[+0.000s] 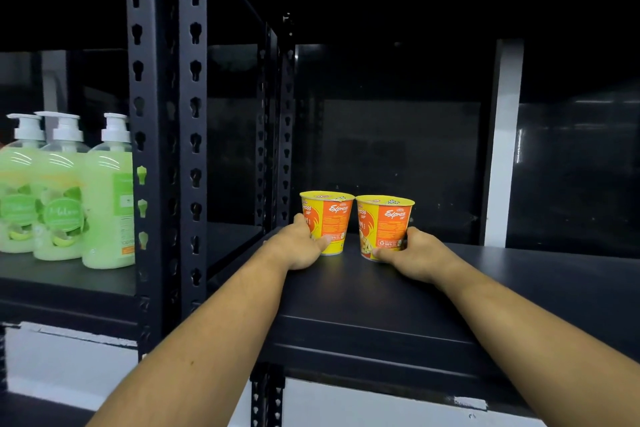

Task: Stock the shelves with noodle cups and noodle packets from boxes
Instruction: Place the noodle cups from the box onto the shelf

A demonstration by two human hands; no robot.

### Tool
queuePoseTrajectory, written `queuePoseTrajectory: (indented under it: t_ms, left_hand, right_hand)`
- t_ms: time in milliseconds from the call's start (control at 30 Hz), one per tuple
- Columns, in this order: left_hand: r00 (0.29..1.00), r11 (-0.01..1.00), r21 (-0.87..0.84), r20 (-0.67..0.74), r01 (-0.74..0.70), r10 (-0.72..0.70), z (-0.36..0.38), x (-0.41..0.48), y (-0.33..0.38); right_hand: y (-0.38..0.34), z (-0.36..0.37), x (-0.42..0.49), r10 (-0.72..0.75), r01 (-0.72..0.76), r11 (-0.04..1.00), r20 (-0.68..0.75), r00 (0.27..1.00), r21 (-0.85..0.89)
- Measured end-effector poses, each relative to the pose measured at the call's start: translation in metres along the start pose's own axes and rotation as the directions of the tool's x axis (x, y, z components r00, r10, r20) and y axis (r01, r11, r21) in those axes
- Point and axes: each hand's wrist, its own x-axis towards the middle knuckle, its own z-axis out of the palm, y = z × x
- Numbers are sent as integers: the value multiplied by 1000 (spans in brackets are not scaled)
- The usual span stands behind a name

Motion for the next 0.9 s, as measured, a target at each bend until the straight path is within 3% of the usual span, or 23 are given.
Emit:
queuePoseTrajectory:
  t_ms: [900]
  left_hand:
    - [1000,1000,10,-15,13,-13,-1,10,-7]
  right_hand:
    - [4,3,3,-26,23,996,-35,999,-90]
